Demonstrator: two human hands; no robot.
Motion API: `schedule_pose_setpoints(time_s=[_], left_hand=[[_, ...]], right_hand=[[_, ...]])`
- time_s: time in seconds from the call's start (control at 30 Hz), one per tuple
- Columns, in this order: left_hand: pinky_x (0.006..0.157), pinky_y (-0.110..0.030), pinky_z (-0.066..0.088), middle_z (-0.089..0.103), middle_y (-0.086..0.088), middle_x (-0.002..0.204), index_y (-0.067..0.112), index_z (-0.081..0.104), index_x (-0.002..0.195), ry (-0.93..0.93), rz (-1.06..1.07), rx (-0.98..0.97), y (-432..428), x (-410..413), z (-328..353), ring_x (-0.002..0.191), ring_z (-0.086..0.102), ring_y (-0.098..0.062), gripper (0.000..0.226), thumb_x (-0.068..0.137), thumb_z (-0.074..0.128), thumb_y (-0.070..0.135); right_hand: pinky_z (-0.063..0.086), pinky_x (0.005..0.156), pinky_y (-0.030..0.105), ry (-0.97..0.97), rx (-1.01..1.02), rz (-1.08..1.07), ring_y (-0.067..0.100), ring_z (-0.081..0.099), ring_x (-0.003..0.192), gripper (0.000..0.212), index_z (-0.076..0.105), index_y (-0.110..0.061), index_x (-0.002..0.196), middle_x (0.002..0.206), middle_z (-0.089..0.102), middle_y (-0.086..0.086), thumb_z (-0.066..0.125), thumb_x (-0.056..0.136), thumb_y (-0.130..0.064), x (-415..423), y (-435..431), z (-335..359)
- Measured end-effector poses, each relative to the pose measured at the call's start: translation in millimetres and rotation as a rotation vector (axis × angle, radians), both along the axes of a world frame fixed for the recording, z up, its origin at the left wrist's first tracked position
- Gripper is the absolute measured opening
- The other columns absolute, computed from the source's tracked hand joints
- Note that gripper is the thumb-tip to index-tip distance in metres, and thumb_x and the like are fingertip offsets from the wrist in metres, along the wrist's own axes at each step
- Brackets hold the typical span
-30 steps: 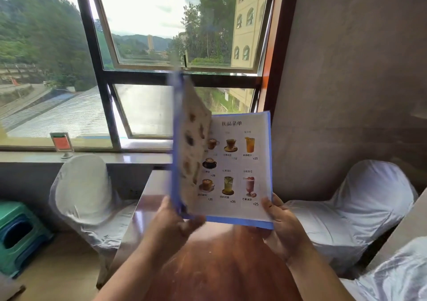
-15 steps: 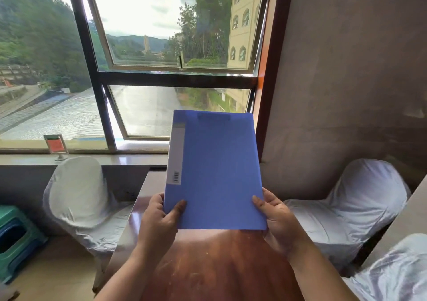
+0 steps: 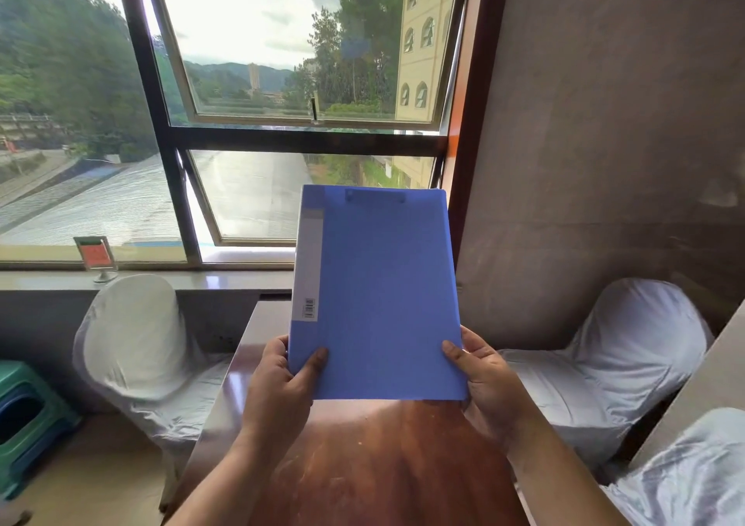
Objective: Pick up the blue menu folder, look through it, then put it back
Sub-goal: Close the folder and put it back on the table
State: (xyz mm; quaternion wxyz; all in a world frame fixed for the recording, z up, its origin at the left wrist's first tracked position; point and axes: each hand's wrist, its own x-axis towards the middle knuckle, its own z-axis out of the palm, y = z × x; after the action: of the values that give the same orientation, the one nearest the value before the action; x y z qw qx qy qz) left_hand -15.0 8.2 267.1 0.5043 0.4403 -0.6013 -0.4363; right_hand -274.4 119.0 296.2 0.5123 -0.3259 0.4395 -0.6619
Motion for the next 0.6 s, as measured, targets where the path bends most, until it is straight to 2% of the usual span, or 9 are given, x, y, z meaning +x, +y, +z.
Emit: schedule_pose_setpoints(time_s=[0.1, 0.17, 0.23, 0.3, 0.33, 0.43, 0.5, 0.6], left_hand=[[0.056, -0.028, 0.056, 0.078, 0.009, 0.092, 0.026, 0.063, 0.105, -0.003, -0.027, 0.034, 1.4, -0.4, -10.3, 0.073, 0.073, -0.009, 0.02, 0.092, 0.078, 0.031], [0.069, -0.04, 0.062, 0.081, 0.009, 0.093, 0.025, 0.068, 0.104, -0.1, -0.075, 0.134, 0.1, 3.2, -31.4, 0.081, 0.077, -0.013, 0.02, 0.089, 0.079, 0.033], [0.077, -0.047, 0.063, 0.082, 0.007, 0.088, 0.024, 0.074, 0.096, -0.339, -0.16, 0.25, 0.4, 12.5, -65.4, 0.081, 0.078, -0.014, 0.013, 0.087, 0.078, 0.032], [0.079, -0.04, 0.061, 0.081, 0.008, 0.084, 0.027, 0.074, 0.088, -0.611, -0.223, 0.334, 11.4, 26.1, -111.7, 0.079, 0.076, -0.009, 0.009, 0.087, 0.079, 0.033], [0.078, -0.036, 0.06, 0.08, 0.009, 0.085, 0.029, 0.071, 0.086, -0.718, -0.238, 0.364, 22.5, 33.5, -137.7, 0.08, 0.074, -0.008, 0.011, 0.087, 0.08, 0.036], [0.073, -0.034, 0.055, 0.076, 0.009, 0.087, 0.027, 0.069, 0.086, -0.926, -0.274, 0.451, 70.5, 54.6, -216.3, 0.08, 0.07, -0.011, 0.021, 0.085, 0.079, 0.046], [0.074, -0.035, 0.056, 0.077, 0.008, 0.089, 0.024, 0.072, 0.091, -0.997, -0.292, 0.525, 105.7, 66.4, -260.2, 0.083, 0.071, -0.015, 0.026, 0.084, 0.079, 0.048], [0.067, -0.034, 0.051, 0.076, 0.007, 0.09, 0.025, 0.071, 0.091, -1.097, -0.332, 0.599, 147.5, 78.6, -305.8, 0.081, 0.069, -0.015, 0.027, 0.085, 0.078, 0.051]], right_hand=[[0.066, 0.078, 0.056, -0.005, 0.007, 0.001, 0.042, 0.073, 0.115, 0.038, 0.072, -0.019, 0.133, 0.128, 0.077, 0.016, 0.069, 0.095, -0.024, -5.3, -0.2, -16.2], [0.067, 0.079, 0.053, 0.019, 0.054, -0.026, 0.04, 0.075, 0.112, 0.034, 0.073, -0.015, 0.13, 0.125, 0.078, 0.017, 0.069, 0.096, -0.02, -8.6, 1.5, -42.9], [0.067, 0.076, 0.044, 0.099, 0.171, -0.058, 0.035, 0.078, 0.105, 0.029, 0.07, -0.005, 0.128, 0.119, 0.081, 0.018, 0.065, 0.099, -0.005, -10.6, 9.9, -83.6], [0.065, 0.07, 0.033, 0.257, 0.363, -0.034, 0.025, 0.082, 0.093, 0.026, 0.071, -0.003, 0.121, 0.114, 0.081, 0.02, 0.058, 0.101, 0.008, -9.0, 28.1, -135.0], [0.065, 0.066, 0.032, 0.351, 0.466, 0.001, 0.021, 0.082, 0.087, 0.026, 0.072, -0.006, 0.116, 0.114, 0.081, 0.022, 0.057, 0.102, 0.01, -6.5, 40.3, -162.7], [0.066, 0.055, 0.039, 0.602, 0.715, 0.133, 0.021, 0.079, 0.075, 0.019, 0.072, -0.013, 0.108, 0.1, 0.08, 0.016, 0.063, 0.101, 0.002, 8.3, 81.8, -246.1], [0.062, 0.045, 0.035, 0.72, 0.827, 0.207, 0.016, 0.076, 0.063, 0.011, 0.072, -0.017, 0.099, 0.087, 0.076, 0.007, 0.066, 0.099, -0.007, 22.1, 110.0, -291.6], [0.06, 0.045, 0.033, 0.854, 0.951, 0.295, 0.014, 0.072, 0.057, 0.01, 0.066, -0.022, 0.085, 0.081, 0.074, -0.002, 0.069, 0.094, -0.021, 40.5, 145.7, -342.1]])
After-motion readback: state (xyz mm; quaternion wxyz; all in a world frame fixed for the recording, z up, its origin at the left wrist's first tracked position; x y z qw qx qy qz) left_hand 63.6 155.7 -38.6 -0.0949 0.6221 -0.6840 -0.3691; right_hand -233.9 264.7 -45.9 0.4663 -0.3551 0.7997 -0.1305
